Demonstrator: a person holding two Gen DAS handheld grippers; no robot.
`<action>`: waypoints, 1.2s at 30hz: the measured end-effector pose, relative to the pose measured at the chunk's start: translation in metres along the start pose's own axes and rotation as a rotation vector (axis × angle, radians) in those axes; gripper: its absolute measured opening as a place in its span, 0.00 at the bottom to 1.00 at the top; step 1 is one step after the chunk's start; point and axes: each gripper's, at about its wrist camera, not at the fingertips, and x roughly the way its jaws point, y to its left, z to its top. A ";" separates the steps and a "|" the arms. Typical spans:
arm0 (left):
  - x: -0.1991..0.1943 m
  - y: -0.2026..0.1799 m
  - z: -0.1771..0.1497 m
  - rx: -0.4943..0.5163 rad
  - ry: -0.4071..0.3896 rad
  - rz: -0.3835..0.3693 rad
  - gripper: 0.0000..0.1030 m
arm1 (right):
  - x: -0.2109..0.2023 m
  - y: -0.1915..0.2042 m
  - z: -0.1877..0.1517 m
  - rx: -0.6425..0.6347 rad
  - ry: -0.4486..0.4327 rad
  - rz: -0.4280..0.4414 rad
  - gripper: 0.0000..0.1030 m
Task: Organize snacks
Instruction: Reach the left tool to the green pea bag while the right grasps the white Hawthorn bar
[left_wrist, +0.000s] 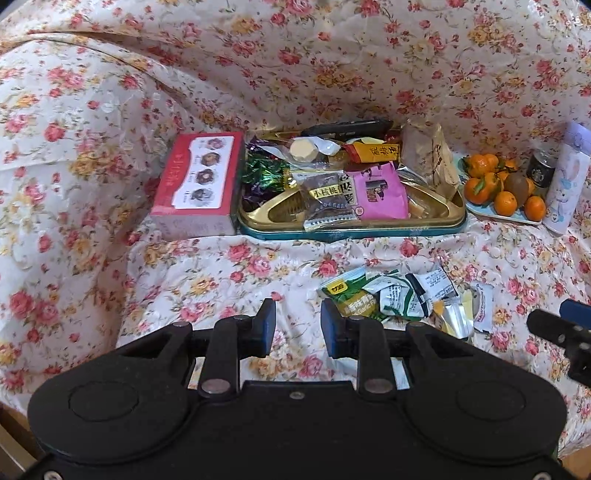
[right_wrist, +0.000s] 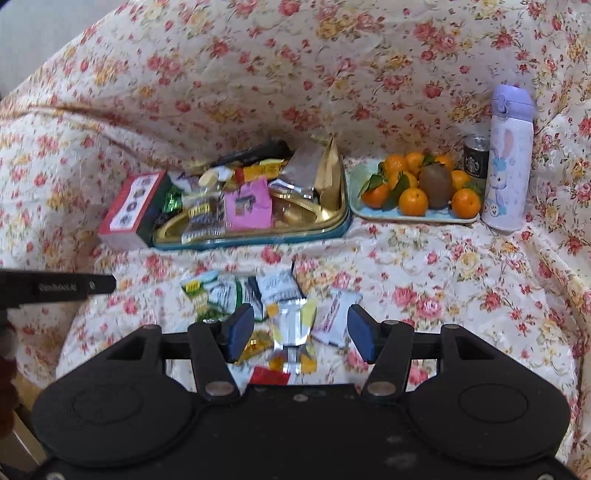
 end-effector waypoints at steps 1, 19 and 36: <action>0.004 0.000 0.002 -0.002 0.008 -0.005 0.36 | 0.003 -0.003 0.003 0.013 0.001 0.002 0.58; 0.077 -0.006 0.004 -0.052 0.110 -0.087 0.36 | 0.079 -0.040 0.002 0.185 0.140 0.003 0.58; 0.103 -0.026 0.009 -0.076 0.114 -0.117 0.40 | 0.121 -0.043 -0.008 0.113 0.144 -0.120 0.46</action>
